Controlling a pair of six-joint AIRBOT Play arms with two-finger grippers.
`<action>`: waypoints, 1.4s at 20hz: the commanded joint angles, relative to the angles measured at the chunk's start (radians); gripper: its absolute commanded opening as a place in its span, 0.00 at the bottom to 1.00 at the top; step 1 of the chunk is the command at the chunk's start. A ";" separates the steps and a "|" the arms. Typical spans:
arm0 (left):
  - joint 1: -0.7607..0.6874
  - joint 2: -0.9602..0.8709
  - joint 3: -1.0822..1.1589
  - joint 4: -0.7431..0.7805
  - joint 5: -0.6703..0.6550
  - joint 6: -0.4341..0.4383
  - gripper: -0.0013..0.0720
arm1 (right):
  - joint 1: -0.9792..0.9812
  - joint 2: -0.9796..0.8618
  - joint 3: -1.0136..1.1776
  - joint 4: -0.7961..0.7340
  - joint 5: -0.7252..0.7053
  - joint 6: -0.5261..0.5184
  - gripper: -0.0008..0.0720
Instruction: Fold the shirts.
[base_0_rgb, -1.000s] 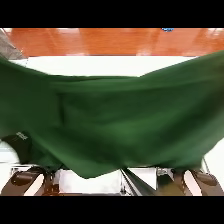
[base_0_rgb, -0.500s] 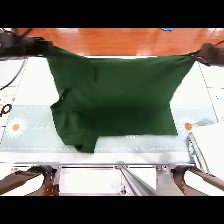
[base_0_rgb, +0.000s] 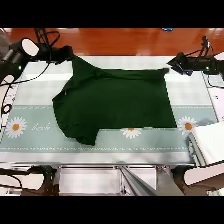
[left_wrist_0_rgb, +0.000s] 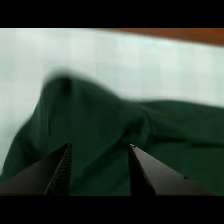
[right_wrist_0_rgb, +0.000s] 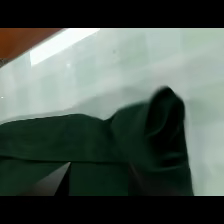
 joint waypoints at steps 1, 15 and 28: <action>0.116 -0.008 0.063 -0.044 -0.415 0.127 0.62 | -0.098 -0.017 0.070 0.021 0.234 0.056 0.57; 0.772 0.414 -1.081 -0.515 -0.462 0.427 0.67 | -0.446 0.735 -0.938 -0.011 0.257 -0.153 0.58; 0.686 0.332 -1.066 -0.491 -0.364 0.419 0.67 | -0.446 0.736 -0.939 0.115 0.339 -0.189 0.57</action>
